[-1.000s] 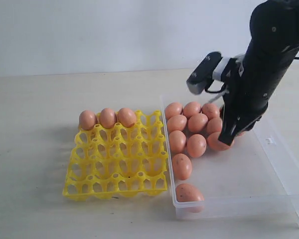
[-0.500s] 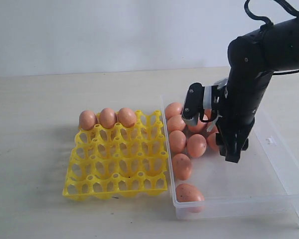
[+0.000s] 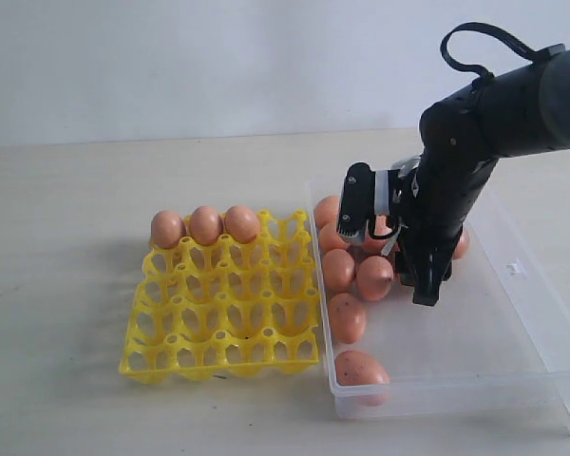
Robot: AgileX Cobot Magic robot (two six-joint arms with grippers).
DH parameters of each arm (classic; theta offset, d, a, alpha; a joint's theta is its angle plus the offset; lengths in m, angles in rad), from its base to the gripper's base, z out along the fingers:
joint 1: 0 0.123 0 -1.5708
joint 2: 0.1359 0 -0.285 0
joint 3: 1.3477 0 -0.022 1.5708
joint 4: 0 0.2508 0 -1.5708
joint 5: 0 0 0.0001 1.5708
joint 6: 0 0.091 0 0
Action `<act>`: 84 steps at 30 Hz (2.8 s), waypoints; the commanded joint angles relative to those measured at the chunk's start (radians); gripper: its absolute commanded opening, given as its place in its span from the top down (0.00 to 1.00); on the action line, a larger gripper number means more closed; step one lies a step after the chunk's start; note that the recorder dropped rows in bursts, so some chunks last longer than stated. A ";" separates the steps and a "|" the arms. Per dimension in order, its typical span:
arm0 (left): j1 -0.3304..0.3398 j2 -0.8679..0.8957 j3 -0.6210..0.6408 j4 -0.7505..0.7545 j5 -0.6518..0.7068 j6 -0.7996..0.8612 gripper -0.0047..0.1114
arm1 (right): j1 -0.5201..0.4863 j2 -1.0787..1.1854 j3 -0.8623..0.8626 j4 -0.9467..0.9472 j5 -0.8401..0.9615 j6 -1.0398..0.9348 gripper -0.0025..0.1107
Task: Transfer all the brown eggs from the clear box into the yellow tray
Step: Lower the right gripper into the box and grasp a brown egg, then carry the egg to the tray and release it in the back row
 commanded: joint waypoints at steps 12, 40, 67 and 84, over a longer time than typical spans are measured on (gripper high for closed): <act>0.002 -0.006 -0.004 -0.008 -0.009 -0.005 0.96 | -0.003 0.051 0.001 0.008 0.001 0.105 0.97; 0.002 -0.006 -0.004 -0.008 -0.009 -0.003 0.96 | 0.111 0.048 0.137 -0.027 -1.196 0.934 0.98; 0.002 -0.006 -0.004 -0.008 -0.009 -0.005 0.96 | 0.107 0.218 0.079 -0.024 -1.221 0.994 0.65; 0.002 -0.006 -0.004 -0.008 -0.009 -0.005 0.96 | 0.107 -0.144 0.079 -0.023 -0.909 0.985 0.52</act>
